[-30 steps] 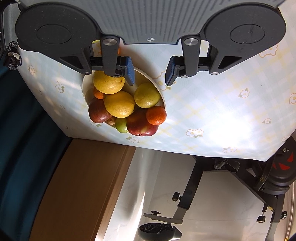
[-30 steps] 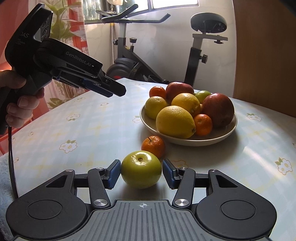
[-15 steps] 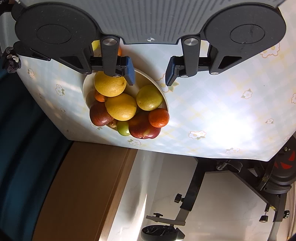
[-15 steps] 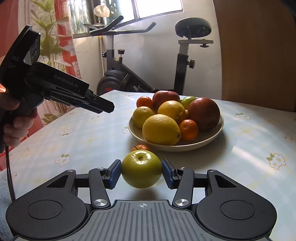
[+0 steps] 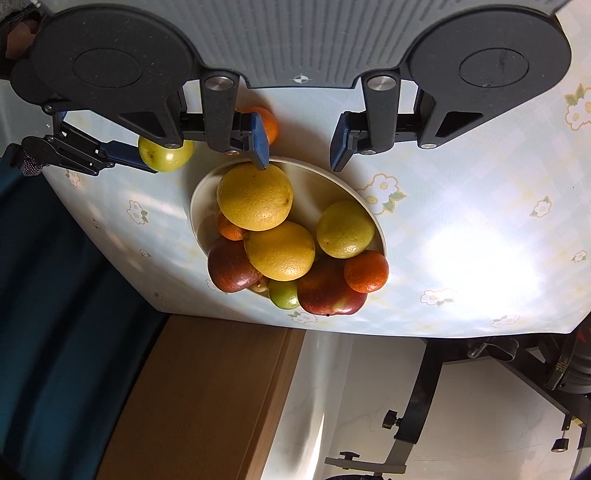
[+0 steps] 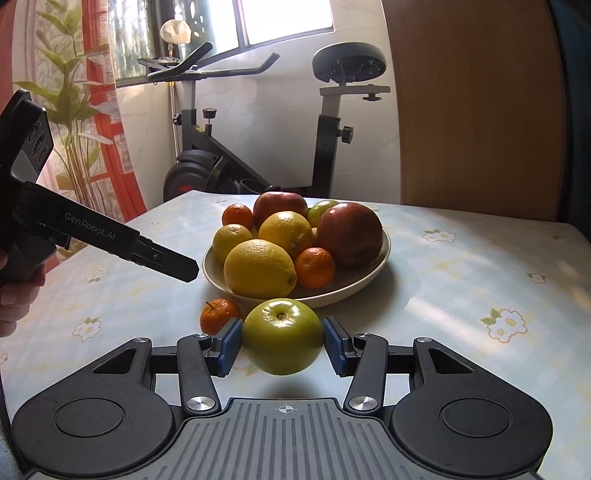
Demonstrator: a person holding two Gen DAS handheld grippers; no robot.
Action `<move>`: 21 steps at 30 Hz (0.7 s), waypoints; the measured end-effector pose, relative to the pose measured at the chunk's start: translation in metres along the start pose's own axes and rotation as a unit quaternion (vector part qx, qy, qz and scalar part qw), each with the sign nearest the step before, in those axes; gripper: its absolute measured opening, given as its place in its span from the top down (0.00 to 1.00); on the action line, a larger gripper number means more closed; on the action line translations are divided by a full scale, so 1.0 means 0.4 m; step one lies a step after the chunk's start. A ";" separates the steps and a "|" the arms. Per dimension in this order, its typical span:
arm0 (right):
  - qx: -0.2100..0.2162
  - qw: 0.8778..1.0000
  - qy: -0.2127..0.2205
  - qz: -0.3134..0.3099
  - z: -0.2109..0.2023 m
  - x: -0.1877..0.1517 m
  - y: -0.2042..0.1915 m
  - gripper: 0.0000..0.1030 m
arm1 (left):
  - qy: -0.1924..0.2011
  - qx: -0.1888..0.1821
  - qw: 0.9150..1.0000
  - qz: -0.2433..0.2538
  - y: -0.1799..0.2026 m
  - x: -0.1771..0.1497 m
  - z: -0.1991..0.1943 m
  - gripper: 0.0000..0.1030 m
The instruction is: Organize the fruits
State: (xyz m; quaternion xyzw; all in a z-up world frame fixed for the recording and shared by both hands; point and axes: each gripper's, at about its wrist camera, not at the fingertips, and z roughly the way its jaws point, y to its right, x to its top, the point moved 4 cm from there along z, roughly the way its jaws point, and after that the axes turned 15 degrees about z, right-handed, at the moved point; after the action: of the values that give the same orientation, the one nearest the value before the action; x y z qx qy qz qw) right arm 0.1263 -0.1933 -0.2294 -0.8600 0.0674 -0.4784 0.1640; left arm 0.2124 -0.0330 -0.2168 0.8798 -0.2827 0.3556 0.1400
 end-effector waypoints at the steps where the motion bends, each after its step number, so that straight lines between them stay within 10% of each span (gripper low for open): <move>1: 0.000 1.000 0.004 0.007 -0.001 0.002 0.009 0.57 | -0.002 -0.005 1.000 0.002 0.008 -0.002 0.007 0.62; 21: 0.007 0.998 0.034 0.053 -0.008 -0.003 0.063 0.57 | -0.025 -0.006 0.999 0.046 0.089 -0.033 0.076 0.58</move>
State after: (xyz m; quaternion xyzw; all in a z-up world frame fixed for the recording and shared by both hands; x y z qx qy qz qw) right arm 0.1239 -0.2173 -0.2374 -0.8373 0.1150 -0.4984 0.1933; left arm 0.2001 -0.0700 -0.2460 0.8735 -0.3286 0.3378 0.1220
